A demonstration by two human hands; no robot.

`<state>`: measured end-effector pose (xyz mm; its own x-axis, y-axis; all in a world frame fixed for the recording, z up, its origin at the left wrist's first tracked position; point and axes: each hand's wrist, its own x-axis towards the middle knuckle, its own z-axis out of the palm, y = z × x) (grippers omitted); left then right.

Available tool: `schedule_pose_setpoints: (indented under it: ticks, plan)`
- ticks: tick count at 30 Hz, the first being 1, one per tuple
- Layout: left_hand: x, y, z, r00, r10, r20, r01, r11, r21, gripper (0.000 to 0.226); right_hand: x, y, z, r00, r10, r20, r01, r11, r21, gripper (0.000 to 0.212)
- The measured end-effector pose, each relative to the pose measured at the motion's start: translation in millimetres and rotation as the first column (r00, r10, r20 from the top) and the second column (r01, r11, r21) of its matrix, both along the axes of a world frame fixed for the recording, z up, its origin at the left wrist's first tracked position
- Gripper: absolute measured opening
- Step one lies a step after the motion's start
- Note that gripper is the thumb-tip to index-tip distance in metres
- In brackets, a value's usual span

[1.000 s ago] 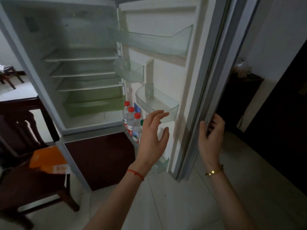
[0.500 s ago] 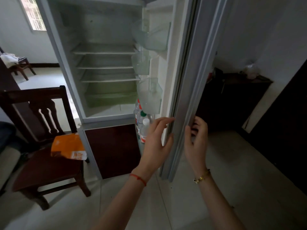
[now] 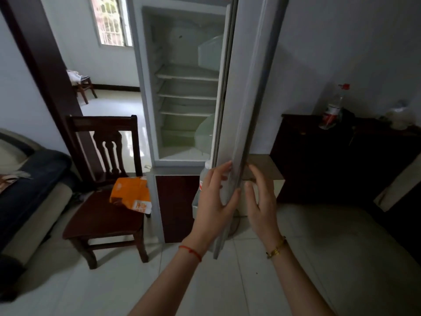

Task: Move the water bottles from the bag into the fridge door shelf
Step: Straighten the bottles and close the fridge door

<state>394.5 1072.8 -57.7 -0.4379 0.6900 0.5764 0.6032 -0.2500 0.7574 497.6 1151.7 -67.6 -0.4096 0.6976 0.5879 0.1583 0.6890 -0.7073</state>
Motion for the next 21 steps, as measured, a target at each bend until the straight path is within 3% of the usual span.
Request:
schedule_pose_setpoints:
  ticks: [13,21]
  plan:
    - [-128,-10,0,0.97,0.241,0.037,-0.242,0.97,0.025,0.056,-131,20,-2,0.968,0.211,0.137,-0.221,0.973,0.067,0.052]
    - [-221,8,0,0.93,0.367,-0.007,-0.367,0.93,0.032,0.052,-214,49,2,0.961,0.214,0.175,-0.24,0.96,0.144,0.053]
